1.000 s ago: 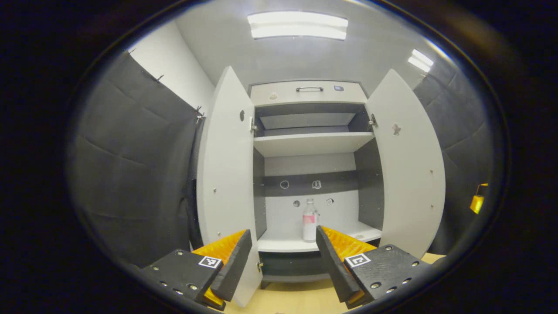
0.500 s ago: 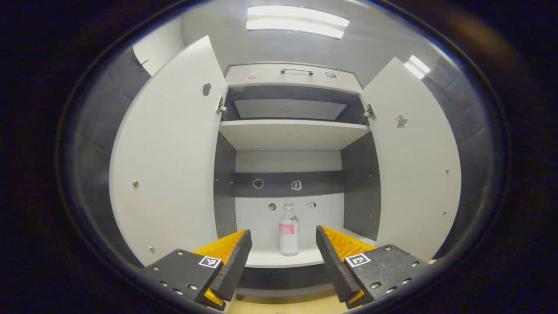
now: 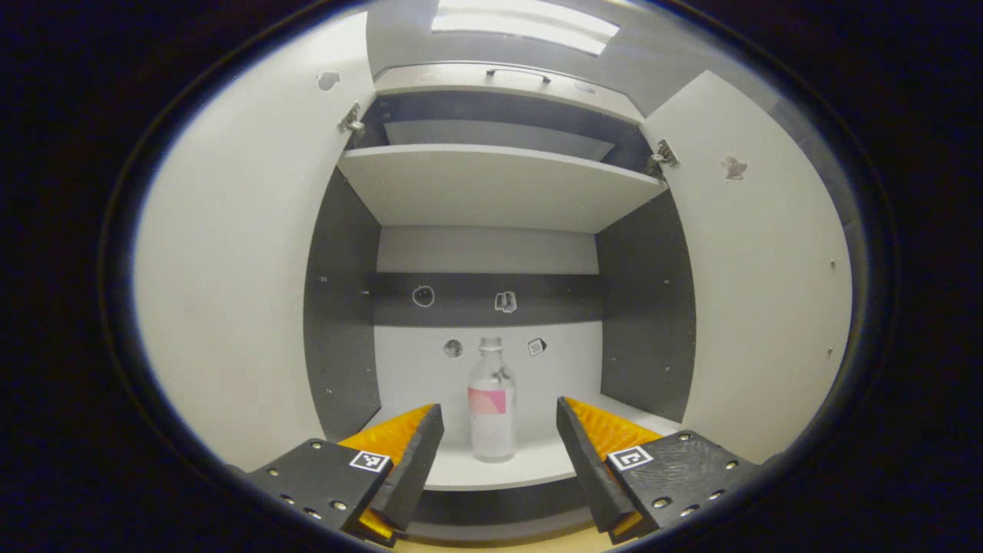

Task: Grasp the bottle in the cabinet with the left hand and place it on the coaster, then close the right door with the right hand and the left door with the left hand.

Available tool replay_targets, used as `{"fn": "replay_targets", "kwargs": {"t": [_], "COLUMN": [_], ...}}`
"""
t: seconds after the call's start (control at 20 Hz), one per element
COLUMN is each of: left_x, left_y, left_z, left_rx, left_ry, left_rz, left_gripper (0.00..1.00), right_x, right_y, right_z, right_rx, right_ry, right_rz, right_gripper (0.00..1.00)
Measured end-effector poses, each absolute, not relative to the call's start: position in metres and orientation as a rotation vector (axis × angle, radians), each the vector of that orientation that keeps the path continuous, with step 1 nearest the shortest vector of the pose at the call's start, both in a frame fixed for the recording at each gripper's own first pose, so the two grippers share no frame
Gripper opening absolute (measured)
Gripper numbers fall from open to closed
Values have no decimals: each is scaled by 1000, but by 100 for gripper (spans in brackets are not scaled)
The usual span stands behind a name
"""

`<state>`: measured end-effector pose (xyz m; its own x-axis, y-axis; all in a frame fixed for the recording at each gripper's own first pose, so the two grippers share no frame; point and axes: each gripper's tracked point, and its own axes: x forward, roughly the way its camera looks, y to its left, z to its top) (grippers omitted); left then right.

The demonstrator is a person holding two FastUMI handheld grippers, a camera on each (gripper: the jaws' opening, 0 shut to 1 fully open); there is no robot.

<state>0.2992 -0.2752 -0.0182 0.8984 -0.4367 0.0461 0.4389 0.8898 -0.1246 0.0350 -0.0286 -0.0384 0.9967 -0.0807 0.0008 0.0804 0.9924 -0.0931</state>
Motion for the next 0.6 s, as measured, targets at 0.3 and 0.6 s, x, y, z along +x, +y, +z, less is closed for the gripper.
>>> {"fn": "replay_targets", "kwargs": {"t": [0.3,0.6], "left_x": [346,380], "left_y": [-300,-316], "left_z": [-43,-74], "left_rx": [-110,-105], "left_ry": [-2,47], "left_rz": [-470,-464], "left_gripper": [87,87], "right_x": [44,50], "right_y": [-28,-30], "right_z": [-48,-56], "right_rx": [-99,-111], "right_ry": [24,51], "right_rz": [-126,-170], "right_gripper": [93,97]}}
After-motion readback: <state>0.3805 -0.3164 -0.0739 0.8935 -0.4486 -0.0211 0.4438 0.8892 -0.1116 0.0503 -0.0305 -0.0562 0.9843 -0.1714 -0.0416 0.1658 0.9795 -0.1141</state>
